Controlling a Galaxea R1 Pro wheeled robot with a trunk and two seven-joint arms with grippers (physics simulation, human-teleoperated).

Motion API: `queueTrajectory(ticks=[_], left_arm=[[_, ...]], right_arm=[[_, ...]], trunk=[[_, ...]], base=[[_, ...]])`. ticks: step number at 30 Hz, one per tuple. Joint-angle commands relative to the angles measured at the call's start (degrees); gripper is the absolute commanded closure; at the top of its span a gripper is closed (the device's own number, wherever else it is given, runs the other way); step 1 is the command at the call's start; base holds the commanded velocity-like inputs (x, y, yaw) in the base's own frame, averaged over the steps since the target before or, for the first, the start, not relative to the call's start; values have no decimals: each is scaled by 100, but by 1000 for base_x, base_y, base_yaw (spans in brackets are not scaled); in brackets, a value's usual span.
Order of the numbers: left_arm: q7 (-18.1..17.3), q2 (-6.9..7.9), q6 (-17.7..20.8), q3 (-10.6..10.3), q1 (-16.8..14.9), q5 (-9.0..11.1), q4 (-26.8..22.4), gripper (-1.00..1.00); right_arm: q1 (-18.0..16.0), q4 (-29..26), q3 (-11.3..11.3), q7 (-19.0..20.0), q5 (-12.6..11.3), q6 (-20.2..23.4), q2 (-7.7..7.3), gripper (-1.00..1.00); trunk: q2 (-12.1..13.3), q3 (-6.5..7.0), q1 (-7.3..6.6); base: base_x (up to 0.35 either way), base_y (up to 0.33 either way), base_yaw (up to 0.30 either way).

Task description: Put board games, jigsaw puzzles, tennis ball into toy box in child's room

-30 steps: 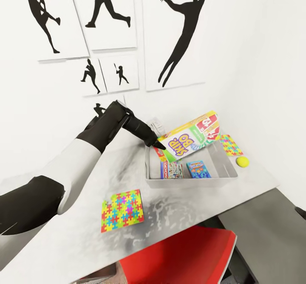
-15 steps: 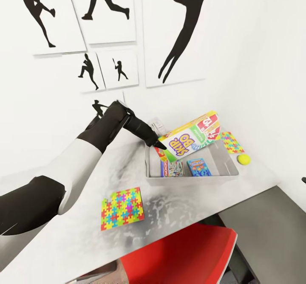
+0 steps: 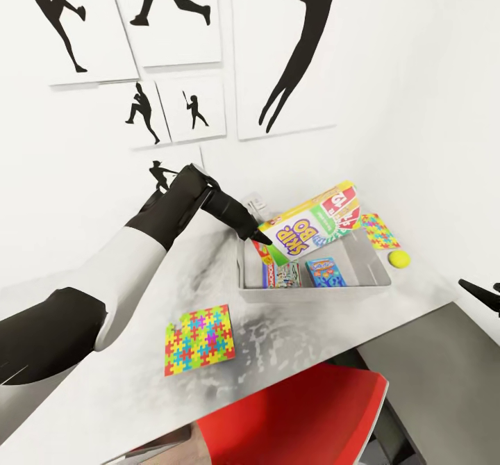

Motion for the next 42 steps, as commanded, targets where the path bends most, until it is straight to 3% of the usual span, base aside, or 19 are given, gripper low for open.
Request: queueTrajectory(ticks=[1,6,10,15,17,20,23,27,42], left_arm=[[-55,2,54,5,-8,-42,-4,100],[-121,4,53,4,-42,-35,-4,100],[-411,2,67,9,-232,-33,147,100],[-603,-19,25,14,-617,-5,798,100],[-618,-55,-3,13,-704,-4,957,100],[-629,-143,-43,13,-794,-26,1094,100],[-626,-198,-59,13,-818,-34,1210,100],[-600,-274,-140,13,-826,-48,1439,100],[-353,-318,-356,13,-830,-53,1579,100]], right_arm=[[-8,4,5,-23,-3,35,3,-100],[-9,2,12,-48,22,48,6,-100],[15,0,17,-48,16,74,7,-100],[47,-16,20,-5,7,60,18,-100],[60,-18,16,11,7,51,53,-100],[78,-6,-6,38,36,45,253,-100],[74,-5,-18,51,56,37,412,-100],[63,-26,-21,64,63,12,499,-100],[106,-45,-26,349,67,-55,536,-100]], trunk=[[-10,-10,3],[-10,-10,3],[-10,-10,3],[-10,-10,3],[-10,-10,3],[-10,-10,3],[-10,-11,3],[-10,-21,3],[-10,-149,3]], base=[[0,0,0],[0,0,0],[0,0,0],[0,0,0],[0,0,0],[0,0,0],[0,0,0],[0,0,0],[0,0,0]])
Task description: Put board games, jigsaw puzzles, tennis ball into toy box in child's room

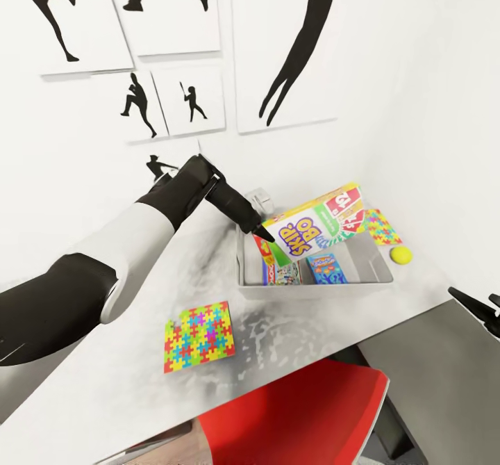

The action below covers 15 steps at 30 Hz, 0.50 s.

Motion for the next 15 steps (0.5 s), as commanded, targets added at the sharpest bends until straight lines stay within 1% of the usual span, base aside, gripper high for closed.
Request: queueTrajectory(ticks=[1,4,6,8,10,12,15], left_arm=[[-32,-2,60,6,-5,-40,-4,100],[-25,1,56,4,-5,-40,-5,100],[-27,4,53,4,-9,-40,-4,100],[-25,4,52,5,-11,-40,-3,100],[-27,1,49,4,-28,-40,-5,100],[-28,3,46,6,-75,-40,-4,100],[-29,4,40,7,-123,-39,-6,100]], right_arm=[[16,-4,-2,6,-15,36,0,-100],[81,-5,-2,10,-16,24,13,-100],[218,-33,-8,31,-16,19,60,-100],[334,-102,-13,137,-12,14,90,-100],[468,-164,-13,458,-4,-24,115,-100],[504,-179,-16,599,3,-126,118,-100],[567,-188,-15,689,7,-246,121,-100]], trunk=[[-11,-19,3],[-11,-47,3],[-11,-65,3],[-11,-84,3],[-11,-103,3],[-11,-121,3],[-11,-150,3]], base=[[0,0,0],[0,0,0],[0,0,0],[0,0,0],[0,0,0],[0,0,0],[0,0,0]])
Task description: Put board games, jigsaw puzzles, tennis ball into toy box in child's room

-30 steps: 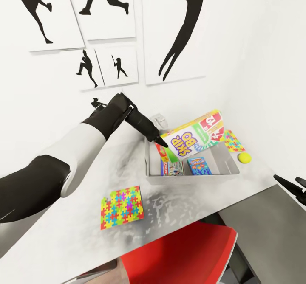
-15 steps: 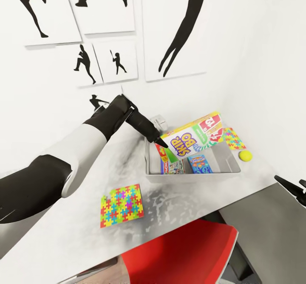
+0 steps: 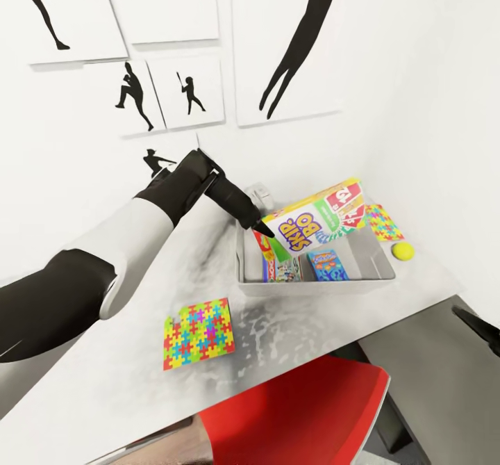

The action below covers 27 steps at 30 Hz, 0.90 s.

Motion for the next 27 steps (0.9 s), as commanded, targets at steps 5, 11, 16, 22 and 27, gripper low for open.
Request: queueTrajectory(ticks=[5,11,16,22,27], left_arm=[[-51,-7,54,6,-50,-27,-5,100],[-92,-6,59,6,-146,-11,-6,100],[-105,-8,63,6,-221,12,-6,100],[-125,-9,70,6,-271,19,-6,100],[-133,-8,70,6,-392,23,-6,100]], right_arm=[[261,11,6,76,-7,-115,5,-100],[768,47,0,94,-10,-673,179,-100],[928,34,-5,204,-9,-813,238,-100],[967,34,2,236,-7,-860,259,-100],[970,39,-3,239,-7,-866,261,-100]], trunk=[[-10,-56,3],[-10,-112,3],[-10,-160,3],[-10,-216,3],[-10,-263,3]], base=[[0,0,0],[0,0,0],[0,0,0],[0,0,0],[0,0,0]])
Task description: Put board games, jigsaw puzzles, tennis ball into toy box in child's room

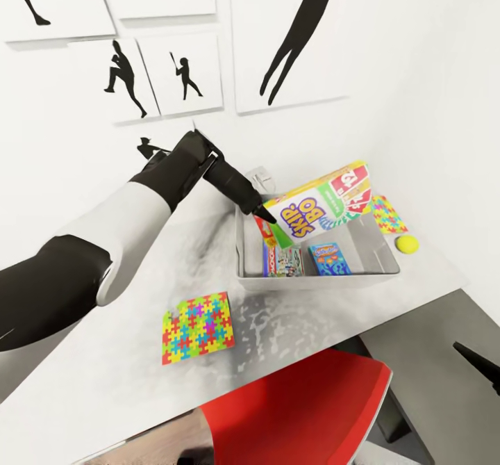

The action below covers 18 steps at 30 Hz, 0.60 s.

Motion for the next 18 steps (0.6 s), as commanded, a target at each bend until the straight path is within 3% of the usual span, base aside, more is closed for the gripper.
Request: queueTrajectory(ticks=[1,7,18], left_arm=[[-40,-3,60,5,-25,-40,-4,100],[-86,-3,60,5,-59,-37,-4,100],[-664,6,52,-2,-77,-95,-4,100]], right_arm=[[5,-3,0,2,-21,57,-3,-100],[5,1,1,3,-20,-27,-2,-100],[12,3,-1,3,-20,-64,2,-100]], trunk=[[-10,-18,3],[-10,-74,3],[-10,-178,3]], base=[[0,0,0],[0,0,0],[0,0,0]])
